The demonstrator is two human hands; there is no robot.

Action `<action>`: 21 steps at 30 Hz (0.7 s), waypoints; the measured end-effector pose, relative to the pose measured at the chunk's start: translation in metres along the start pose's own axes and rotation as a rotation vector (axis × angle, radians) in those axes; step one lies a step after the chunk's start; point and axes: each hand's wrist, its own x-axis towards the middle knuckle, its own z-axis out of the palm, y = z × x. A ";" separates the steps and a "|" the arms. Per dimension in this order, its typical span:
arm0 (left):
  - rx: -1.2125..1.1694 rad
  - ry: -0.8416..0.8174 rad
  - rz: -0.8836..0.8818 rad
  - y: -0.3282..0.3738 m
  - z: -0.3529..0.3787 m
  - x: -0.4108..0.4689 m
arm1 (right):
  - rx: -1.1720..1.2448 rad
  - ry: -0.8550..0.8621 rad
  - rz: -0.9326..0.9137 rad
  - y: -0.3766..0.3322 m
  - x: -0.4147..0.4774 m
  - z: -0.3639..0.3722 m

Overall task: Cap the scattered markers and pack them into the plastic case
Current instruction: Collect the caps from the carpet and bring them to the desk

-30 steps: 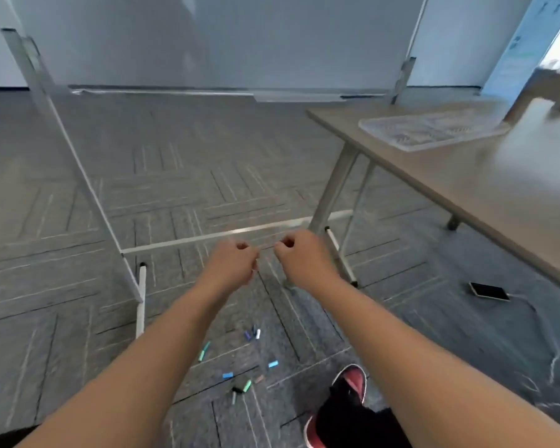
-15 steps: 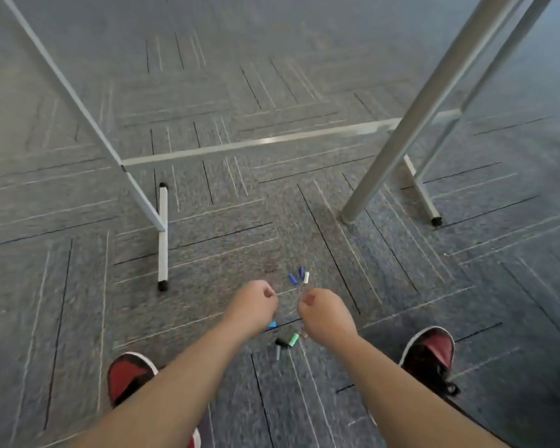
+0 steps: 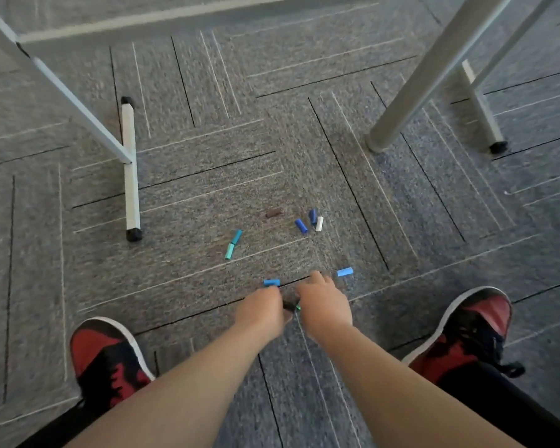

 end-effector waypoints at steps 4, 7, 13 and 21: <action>0.048 0.036 -0.026 0.005 0.010 0.003 | -0.056 0.021 -0.065 -0.001 0.007 0.013; 0.069 0.077 -0.036 0.006 0.015 0.005 | -0.061 0.053 -0.087 -0.001 0.011 0.016; 0.037 0.125 -0.039 0.002 0.019 0.002 | -0.046 0.129 -0.124 0.004 0.015 0.020; -0.045 0.240 0.149 0.010 0.002 -0.010 | 0.246 0.240 0.085 0.031 0.010 0.005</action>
